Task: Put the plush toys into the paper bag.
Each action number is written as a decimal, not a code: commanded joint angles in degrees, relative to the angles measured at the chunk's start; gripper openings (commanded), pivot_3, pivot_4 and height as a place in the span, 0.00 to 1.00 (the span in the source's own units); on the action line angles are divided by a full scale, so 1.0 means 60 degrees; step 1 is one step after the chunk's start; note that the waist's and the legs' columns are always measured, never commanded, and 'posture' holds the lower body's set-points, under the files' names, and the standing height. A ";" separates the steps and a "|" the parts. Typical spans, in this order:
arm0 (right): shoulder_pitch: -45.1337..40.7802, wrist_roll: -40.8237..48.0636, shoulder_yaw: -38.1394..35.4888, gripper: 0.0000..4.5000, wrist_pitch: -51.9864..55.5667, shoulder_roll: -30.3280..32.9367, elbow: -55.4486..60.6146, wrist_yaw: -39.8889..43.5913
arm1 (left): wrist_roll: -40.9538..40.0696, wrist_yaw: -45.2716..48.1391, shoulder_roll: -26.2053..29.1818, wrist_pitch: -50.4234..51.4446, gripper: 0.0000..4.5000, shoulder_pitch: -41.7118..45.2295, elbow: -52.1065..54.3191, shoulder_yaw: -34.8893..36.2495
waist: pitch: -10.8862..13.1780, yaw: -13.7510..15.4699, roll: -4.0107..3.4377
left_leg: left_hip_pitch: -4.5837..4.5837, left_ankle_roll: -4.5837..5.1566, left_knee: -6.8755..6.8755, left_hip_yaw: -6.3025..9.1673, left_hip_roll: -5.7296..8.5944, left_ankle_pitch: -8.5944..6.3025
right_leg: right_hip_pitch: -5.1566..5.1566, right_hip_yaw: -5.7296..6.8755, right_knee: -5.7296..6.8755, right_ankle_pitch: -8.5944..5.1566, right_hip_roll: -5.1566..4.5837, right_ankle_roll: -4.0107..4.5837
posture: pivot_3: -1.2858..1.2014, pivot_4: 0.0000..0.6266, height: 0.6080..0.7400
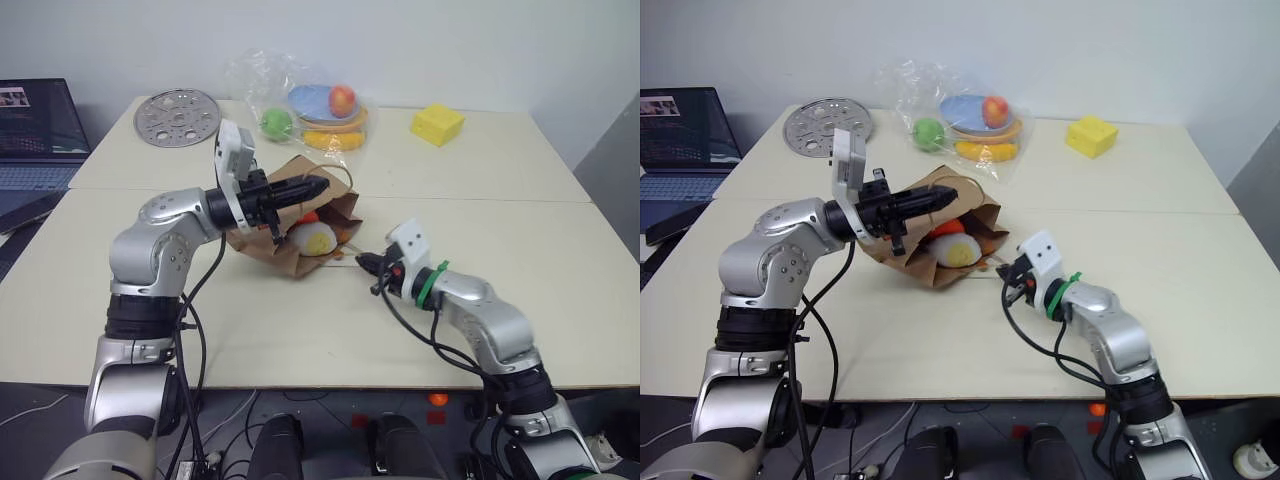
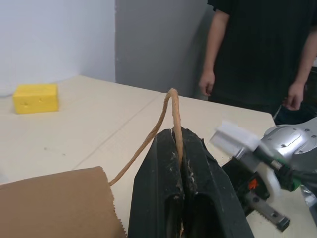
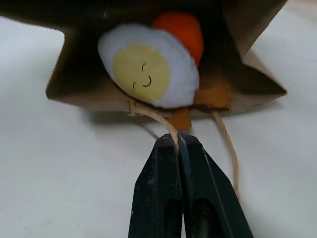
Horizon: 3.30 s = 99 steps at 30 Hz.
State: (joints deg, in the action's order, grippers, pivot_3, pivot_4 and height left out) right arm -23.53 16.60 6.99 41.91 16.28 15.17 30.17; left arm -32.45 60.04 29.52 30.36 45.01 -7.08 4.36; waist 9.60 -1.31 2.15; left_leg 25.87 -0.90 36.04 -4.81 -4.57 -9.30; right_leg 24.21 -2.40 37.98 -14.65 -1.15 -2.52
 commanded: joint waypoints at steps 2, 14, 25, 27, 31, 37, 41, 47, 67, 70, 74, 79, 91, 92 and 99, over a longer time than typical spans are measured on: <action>-0.0200 0.0507 -0.0920 0.02 0.0364 0.0275 0.1664 -0.0320 | 0.0543 -0.0339 -0.0380 -0.1126 0.00 0.1059 -0.1110 0.0064 | -0.0001 0.0007 0.0001 | -0.0001 0.0000 0.0001 -0.0001 0.0001 0.0000 | -0.0002 -0.0001 -0.0002 0.0000 0.0000 0.0000 | 0.52 0.24 1.00; -0.1770 -0.1349 -0.0884 0.02 -0.2130 0.0980 0.1976 -0.1415 | 0.1499 -0.0655 -0.1977 -0.3775 0.00 0.3968 -0.5408 0.0242 | 0.0004 -0.0022 0.0004 | 0.0014 0.0001 -0.0007 -0.0003 0.0005 0.0000 | 0.0014 0.0000 -0.0010 -0.0002 0.0004 -0.0007 | 0.52 0.24 1.00; -0.1791 -0.1472 -0.0156 0.02 -0.2175 0.0586 0.2194 -0.1374 | 0.1862 0.0567 -0.1694 -0.4283 0.00 0.4351 -0.6670 0.0073 | 0.0004 -0.0072 0.0004 | 0.0013 0.0002 -0.0014 -0.0001 0.0003 -0.0002 | 0.0017 0.0002 0.0000 -0.0008 0.0009 -0.0018 | 0.52 0.24 1.00; -0.1598 -0.1440 0.0051 0.02 -0.2131 0.0494 0.2229 -0.1328 | 0.2108 0.0772 -0.1588 -0.4116 0.00 0.4000 -0.6399 -0.0198 | 0.0004 -0.0068 0.0004 | 0.0012 0.0002 -0.0014 -0.0001 0.0002 -0.0002 | 0.0015 0.0002 0.0001 -0.0008 0.0009 -0.0017 | 0.52 0.24 1.00; -0.1522 -0.1493 0.0425 0.02 -0.1858 0.0345 0.2217 -0.1272 | 0.2286 0.0614 -0.1279 -0.3575 0.00 0.3483 -0.5907 -0.0237 | 0.0005 -0.0066 0.0004 | 0.0013 0.0002 -0.0008 -0.0001 0.0001 -0.0002 | 0.0015 0.0000 0.0006 -0.0007 0.0007 -0.0016 | 0.52 0.24 1.00; -0.1809 -0.1384 0.0478 0.05 -0.2060 0.0257 0.1669 -0.1013 | 0.2151 0.0548 -0.0789 -0.3248 0.04 0.2956 -0.4887 0.0034 | 0.0004 -0.0060 0.0003 | 0.0012 0.0002 -0.0004 -0.0001 0.0000 -0.0002 | 0.0011 0.0001 0.0004 -0.0007 0.0007 -0.0015 | 0.52 0.24 1.00; -0.2125 -0.1262 0.0384 0.32 -0.2364 0.0320 0.1335 -0.0594 | 0.1623 0.0239 -0.0192 -0.2365 0.28 0.2219 -0.3079 0.0564 | 0.0005 -0.0083 0.0003 | 0.0010 0.0002 -0.0006 -0.0002 -0.0004 -0.0002 | 0.0013 0.0001 0.0008 -0.0007 0.0007 -0.0015 | 0.52 0.24 1.00; -0.2128 -0.0569 0.0077 0.76 -0.2291 0.0633 0.1568 0.0239 | 0.1134 0.0134 0.0863 -0.1524 0.65 0.0487 -0.0556 0.0959 | 0.0006 -0.0073 0.0000 | 0.0004 0.0001 -0.0013 0.0003 -0.0011 -0.0002 | 0.0014 0.0010 0.0018 -0.0007 0.0008 -0.0015 | 0.52 0.24 1.00; -0.1926 0.5901 -0.2693 1.00 0.2736 0.2242 0.3993 -0.0862 | 0.1441 -0.3658 -0.1198 -0.1253 0.99 -0.3145 0.2260 0.0350 | -0.0002 -0.0048 0.0007 | -0.0011 0.0001 0.0004 -0.0027 0.0003 0.0002 | -0.0014 -0.0010 -0.0019 -0.0002 -0.0044 0.0069 | 0.52 0.24 1.00; -0.1759 0.5955 -0.2647 1.00 0.2772 0.2332 0.4169 -0.1065 | 0.1635 -0.3845 -0.1357 -0.1574 0.99 -0.3085 0.2019 0.0222 | -0.0002 -0.0077 0.0007 | -0.0012 0.0003 0.0002 -0.0024 -0.0002 0.0002 | -0.0009 -0.0012 -0.0019 -0.0003 -0.0033 0.0066 | 0.52 0.24 1.00; -0.1410 0.5697 -0.2412 1.00 0.2761 0.2662 0.4509 -0.1291 | 0.2465 -0.4327 -0.1508 -0.2488 0.99 -0.3292 0.1699 -0.0110 | -0.0001 -0.0053 0.0007 | -0.0010 0.0003 -0.0009 -0.0010 -0.0007 0.0001 | -0.0009 0.0001 -0.0016 0.0010 -0.0018 0.0019 | 0.52 0.24 1.00; -0.1230 0.5865 -0.2447 1.00 0.2689 0.2618 0.4595 -0.1559 | 0.1698 -0.4201 -0.1772 -0.2448 0.99 -0.3435 0.2516 0.0177 | 0.0000 -0.0053 0.0009 | -0.0001 0.0002 -0.0007 -0.0013 -0.0005 0.0001 | -0.0008 -0.0005 -0.0025 0.0009 -0.0021 0.0018 | 0.52 0.24 1.00; -0.1168 0.5750 -0.2326 1.00 0.2468 0.2619 0.4372 -0.1517 | 0.1124 -0.4442 -0.0915 -0.1870 0.99 -0.4527 0.3825 0.1011 | 0.0000 -0.0066 0.0008 | -0.0003 0.0002 -0.0009 -0.0013 -0.0008 0.0000 | -0.0008 -0.0007 -0.0033 -0.0002 -0.0021 0.0037 | 0.52 0.24 1.00; -0.1183 0.5743 -0.2302 1.00 0.2448 0.2612 0.4337 -0.1507 | 0.1208 -0.4408 -0.0851 -0.1958 0.99 -0.4545 0.3695 0.1006 | 0.0000 -0.0065 0.0008 | -0.0003 0.0001 -0.0008 -0.0013 -0.0008 0.0000 | -0.0009 -0.0007 -0.0033 -0.0016 -0.0021 0.0061 | 0.52 0.24 1.00; -0.1218 0.5679 -0.2219 1.00 0.2382 0.2671 0.4212 -0.1495 | 0.1309 -0.4105 -0.0999 -0.2170 0.99 -0.4121 0.2836 0.0501 | -0.0001 -0.0037 0.0009 | -0.0001 0.0001 -0.0004 -0.0017 -0.0003 0.0000 | -0.0010 -0.0008 -0.0036 -0.0017 -0.0031 0.0066 | 0.52 0.24 1.00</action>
State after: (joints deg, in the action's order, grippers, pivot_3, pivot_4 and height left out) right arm -30.27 50.73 -5.47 57.76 31.69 39.96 21.14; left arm -25.14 34.62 23.80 18.77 19.24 9.81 8.61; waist 9.60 -1.53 2.20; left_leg 25.86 -0.89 36.01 -4.91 -4.59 -9.30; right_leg 24.14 -2.45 37.75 -14.75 -1.36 -2.12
